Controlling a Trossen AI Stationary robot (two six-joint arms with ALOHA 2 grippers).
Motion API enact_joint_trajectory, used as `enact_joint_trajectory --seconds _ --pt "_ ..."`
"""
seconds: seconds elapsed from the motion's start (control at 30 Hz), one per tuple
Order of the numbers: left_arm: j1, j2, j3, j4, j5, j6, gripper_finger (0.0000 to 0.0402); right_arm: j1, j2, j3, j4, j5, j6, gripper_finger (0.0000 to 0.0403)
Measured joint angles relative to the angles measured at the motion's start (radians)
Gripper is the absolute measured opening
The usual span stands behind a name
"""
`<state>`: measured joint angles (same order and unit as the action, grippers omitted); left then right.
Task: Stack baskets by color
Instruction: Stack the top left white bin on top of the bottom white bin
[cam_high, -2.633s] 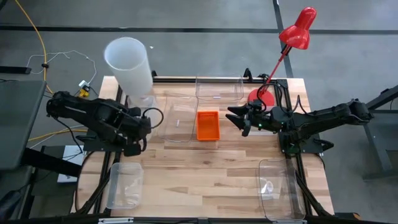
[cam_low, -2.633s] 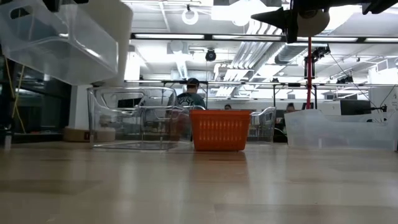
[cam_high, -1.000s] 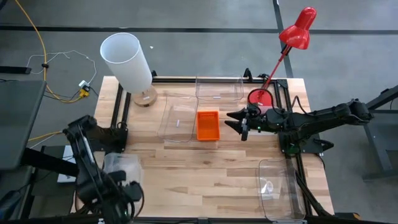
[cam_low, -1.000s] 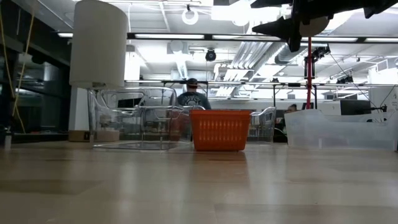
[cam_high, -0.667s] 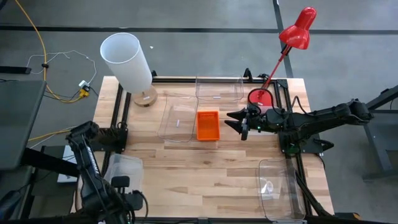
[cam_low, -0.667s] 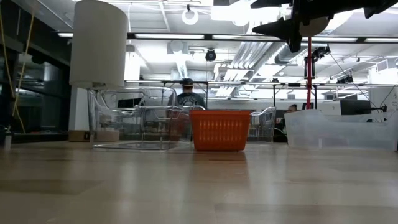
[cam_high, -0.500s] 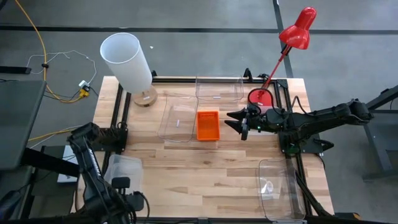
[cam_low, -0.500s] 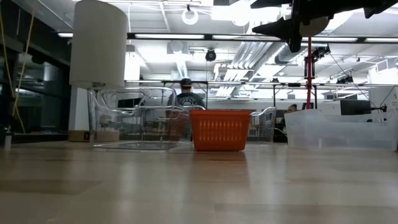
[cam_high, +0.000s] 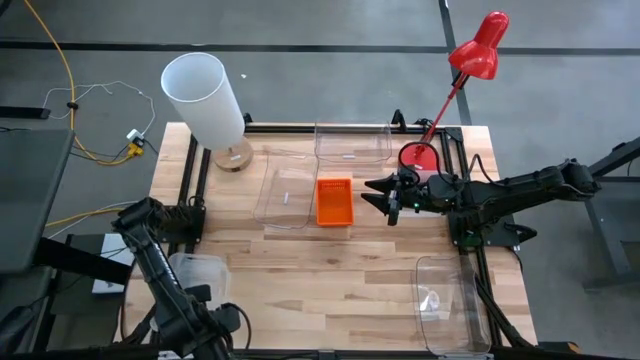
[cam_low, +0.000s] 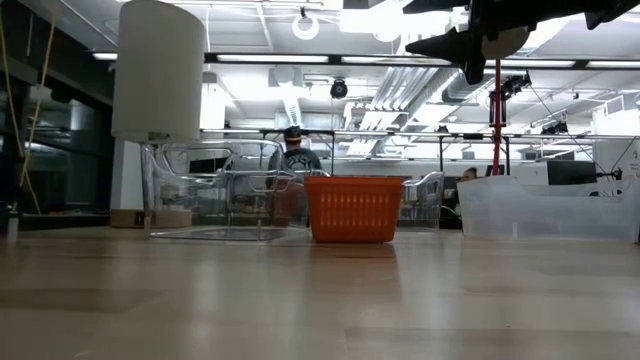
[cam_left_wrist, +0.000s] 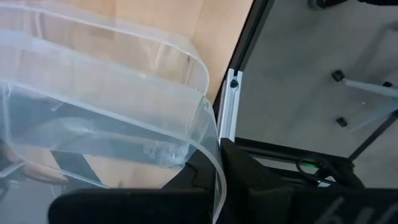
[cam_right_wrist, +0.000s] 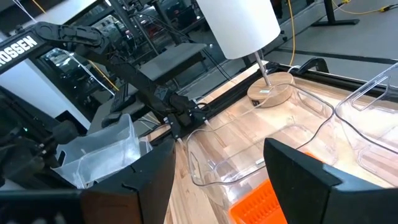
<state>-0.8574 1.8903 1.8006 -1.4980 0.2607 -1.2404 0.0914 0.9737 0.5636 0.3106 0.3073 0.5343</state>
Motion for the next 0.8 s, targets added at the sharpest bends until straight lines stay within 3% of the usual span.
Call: enact_joint_trajectory --seconds 0.5,0.8 --pt "0.036 -0.002 -0.09 0.045 -0.129 0.076 0.0 0.0 0.0 0.0 -0.002 0.0 -0.019 0.0232" --pt "0.09 -0.001 -0.153 0.038 -0.234 0.22 0.0 0.0 0.0 0.0 -0.014 0.001 -0.021 0.0232"
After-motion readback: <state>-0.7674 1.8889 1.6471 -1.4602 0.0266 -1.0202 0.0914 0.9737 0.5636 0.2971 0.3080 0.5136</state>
